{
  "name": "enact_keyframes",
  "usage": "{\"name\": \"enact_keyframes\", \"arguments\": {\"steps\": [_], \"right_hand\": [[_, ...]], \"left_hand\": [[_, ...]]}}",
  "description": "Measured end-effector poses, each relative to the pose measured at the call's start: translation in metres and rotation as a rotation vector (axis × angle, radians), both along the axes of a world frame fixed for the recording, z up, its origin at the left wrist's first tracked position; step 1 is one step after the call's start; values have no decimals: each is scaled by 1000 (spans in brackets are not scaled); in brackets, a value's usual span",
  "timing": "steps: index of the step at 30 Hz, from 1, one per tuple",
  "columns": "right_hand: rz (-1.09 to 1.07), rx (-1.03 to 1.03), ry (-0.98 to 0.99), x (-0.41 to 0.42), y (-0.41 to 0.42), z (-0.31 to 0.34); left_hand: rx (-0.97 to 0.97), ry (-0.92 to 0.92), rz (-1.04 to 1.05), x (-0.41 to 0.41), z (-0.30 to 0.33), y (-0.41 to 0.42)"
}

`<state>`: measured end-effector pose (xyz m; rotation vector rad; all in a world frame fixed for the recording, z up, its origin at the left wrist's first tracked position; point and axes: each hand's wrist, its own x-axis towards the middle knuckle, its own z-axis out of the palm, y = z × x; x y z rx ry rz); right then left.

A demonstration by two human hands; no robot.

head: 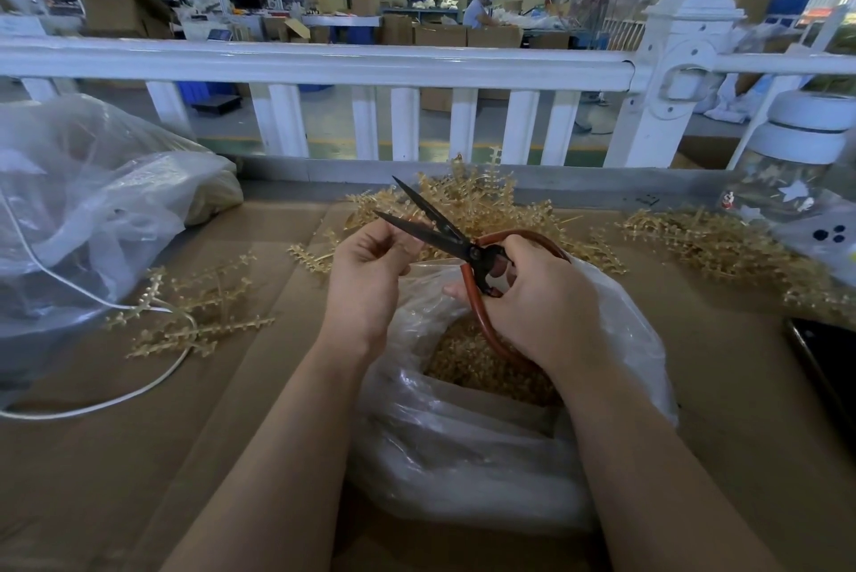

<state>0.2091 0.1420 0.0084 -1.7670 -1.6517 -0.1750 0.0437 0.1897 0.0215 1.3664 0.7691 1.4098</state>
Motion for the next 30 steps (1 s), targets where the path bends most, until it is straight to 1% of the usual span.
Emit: {"name": "enact_keyframes", "arguments": {"steps": [5,9,19,25,30], "right_hand": [[-14,1,2,0,0,0],[-11,-5,23,0,0,0],[-27,-1,28,1,1,1],[-34,1,-3,2,-1,3],[-54,5,-27,3,-1,2]], "left_hand": [[-8,-20,-48,-1,1,0],[-26,-29,-48,0,0,2],[8,-60,-32,1,1,4],[109,42,0,2,-1,5],[130,51,-17,2,-2,3]]}}
